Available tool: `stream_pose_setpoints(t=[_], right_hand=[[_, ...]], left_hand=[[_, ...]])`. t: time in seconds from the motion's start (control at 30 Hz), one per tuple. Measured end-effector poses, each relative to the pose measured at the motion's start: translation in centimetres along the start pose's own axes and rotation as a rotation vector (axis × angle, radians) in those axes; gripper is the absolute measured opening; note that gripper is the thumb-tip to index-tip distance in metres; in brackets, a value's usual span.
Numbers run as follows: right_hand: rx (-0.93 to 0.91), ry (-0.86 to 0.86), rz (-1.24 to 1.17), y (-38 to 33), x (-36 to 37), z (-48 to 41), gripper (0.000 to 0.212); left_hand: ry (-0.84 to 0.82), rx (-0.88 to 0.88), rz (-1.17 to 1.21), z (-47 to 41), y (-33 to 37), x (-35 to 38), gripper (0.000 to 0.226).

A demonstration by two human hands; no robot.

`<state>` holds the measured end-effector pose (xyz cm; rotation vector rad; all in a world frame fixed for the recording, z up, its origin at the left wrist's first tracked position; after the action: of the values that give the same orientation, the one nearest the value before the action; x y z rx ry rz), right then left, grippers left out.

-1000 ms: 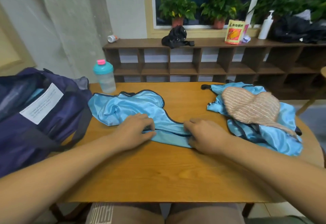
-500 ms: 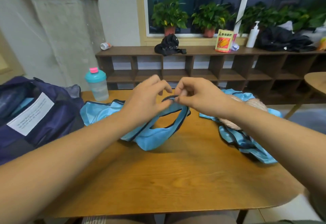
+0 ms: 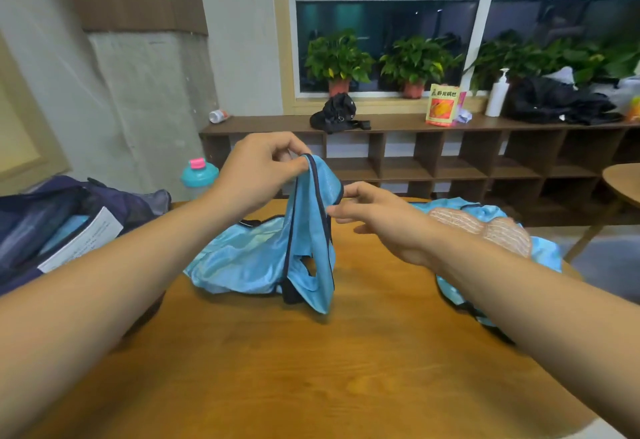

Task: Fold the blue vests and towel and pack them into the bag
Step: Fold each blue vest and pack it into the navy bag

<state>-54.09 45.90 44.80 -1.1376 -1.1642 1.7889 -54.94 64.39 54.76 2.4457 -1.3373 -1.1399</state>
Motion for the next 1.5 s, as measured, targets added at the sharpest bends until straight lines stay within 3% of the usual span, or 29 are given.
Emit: stream_pose_setpoints(t=[0.17, 0.43, 0.67, 0.77, 0.87, 1.0, 1.07, 1.2, 1.27, 1.33, 1.4, 1.5], right_hand=[[-0.036, -0.199, -0.107, -1.0, 2.0, -0.1, 0.017], [-0.331, 0.042, -0.234, -8.0, -4.1, 1.4, 0.012], [-0.462, 0.036, -0.270, -14.5, -6.4, 3.5, 0.013], [-0.518, 0.067, -0.210, -17.3, -6.7, 4.9, 0.023], [-0.600, 0.041, -0.155, -19.8, -6.3, 6.6, 0.036], [-0.705, 0.279, -0.019, -22.6, -8.0, 7.6, 0.036], [-0.718, 0.339, 0.037, -23.9, -8.5, 7.8, 0.036], [-0.723, 0.436, 0.149, -26.1, -9.0, 8.3, 0.039], [-0.737, 0.454, 0.171, -26.9, -9.3, 8.7, 0.036], [-0.746, 0.471, 0.189, -27.5, -9.5, 9.2, 0.033], [-0.724, 0.483, 0.223, -27.7, -9.5, 9.2, 0.031], [-0.677, 0.453, 0.264, -27.2, -8.9, 8.5, 0.033]], left_hand=[[0.002, -0.065, 0.103, 0.0, 0.0, -0.8, 0.007], [0.084, -0.097, 0.090, -1.6, 0.1, -4.1, 0.011], [0.166, -0.023, 0.238, -4.5, 5.5, -5.4, 0.017], [0.144, -0.022, 0.269, -6.0, 7.4, -5.7, 0.015], [0.153, 0.032, 0.237, -7.5, 9.2, -6.4, 0.035], [0.253, 0.071, 0.202, -9.0, 10.2, -8.2, 0.031], [0.270, 0.058, 0.176, -9.0, 10.6, -8.4, 0.041], [0.091, -0.092, 0.138, -6.9, 9.7, -4.5, 0.075], [-0.028, -0.160, 0.071, -5.2, 7.8, -1.8, 0.064], [-0.041, -0.186, -0.041, -3.9, 6.3, -0.9, 0.045], [0.083, -0.162, -0.049, -3.5, 6.1, -1.9, 0.038], [0.246, -0.132, 0.149, -4.0, 7.3, -3.8, 0.031]])
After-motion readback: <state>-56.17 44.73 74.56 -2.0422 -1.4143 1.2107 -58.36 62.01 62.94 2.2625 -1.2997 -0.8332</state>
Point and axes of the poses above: each hand's wrist, its own z-axis away from the middle knuckle, its own x-axis out of the palm, y = z × x, the point moved 10 cm from there along -z, towards the middle knuckle, and after that the axes turned 14 degrees about x, right-handed, at the moved point
